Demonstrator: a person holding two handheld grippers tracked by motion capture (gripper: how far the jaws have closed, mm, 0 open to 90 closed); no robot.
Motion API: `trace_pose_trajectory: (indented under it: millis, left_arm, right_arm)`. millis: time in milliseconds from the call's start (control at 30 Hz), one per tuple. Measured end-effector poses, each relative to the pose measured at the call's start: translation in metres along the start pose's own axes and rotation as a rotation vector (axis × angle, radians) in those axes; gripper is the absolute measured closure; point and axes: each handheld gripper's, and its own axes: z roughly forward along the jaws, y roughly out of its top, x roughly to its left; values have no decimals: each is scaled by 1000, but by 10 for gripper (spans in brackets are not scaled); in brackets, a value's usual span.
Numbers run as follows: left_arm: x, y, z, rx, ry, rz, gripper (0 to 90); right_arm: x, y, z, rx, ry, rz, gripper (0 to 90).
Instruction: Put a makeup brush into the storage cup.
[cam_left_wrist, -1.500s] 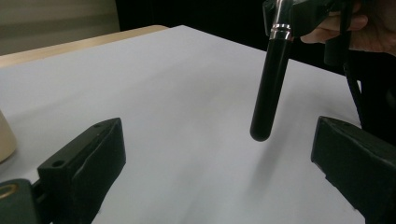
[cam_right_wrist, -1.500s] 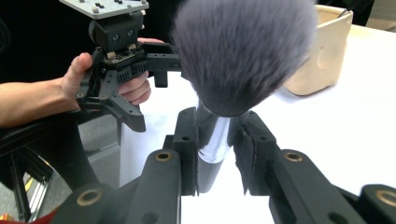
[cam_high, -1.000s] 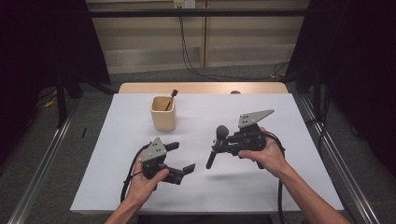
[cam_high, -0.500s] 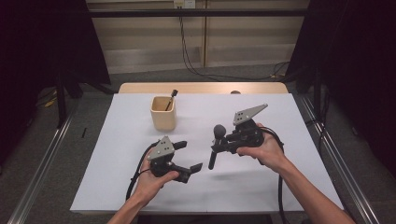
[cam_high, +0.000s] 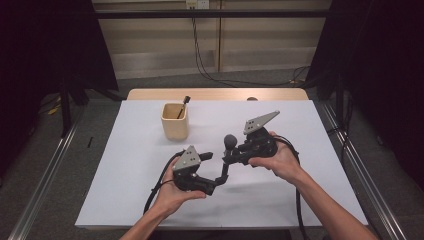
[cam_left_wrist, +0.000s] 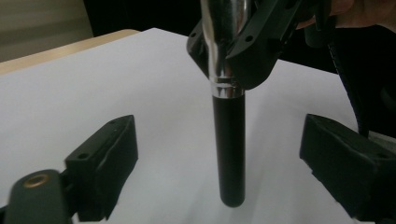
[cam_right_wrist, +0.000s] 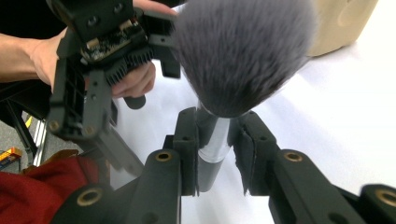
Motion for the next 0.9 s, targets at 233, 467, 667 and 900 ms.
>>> trace_pose_trajectory:
  millis: [233, 467, 667, 900]
  left_arm:
    - [0, 0, 4, 9, -26, -6, 321]
    - [3, -1, 8, 6, -34, -25, 495]
    - [4, -1, 7, 3, -35, -30, 597]
    - [3, -2, 9, 0, -46, -35, 674]
  right_arm:
    - [1, 0, 3, 3, -5, -7, 718]
    - [3, 1, 5, 5, -5, -9, 718]
    - [3, -1, 6, -2, -7, -12, 718]
    - [3, -2, 9, -6, -2, -14, 718]
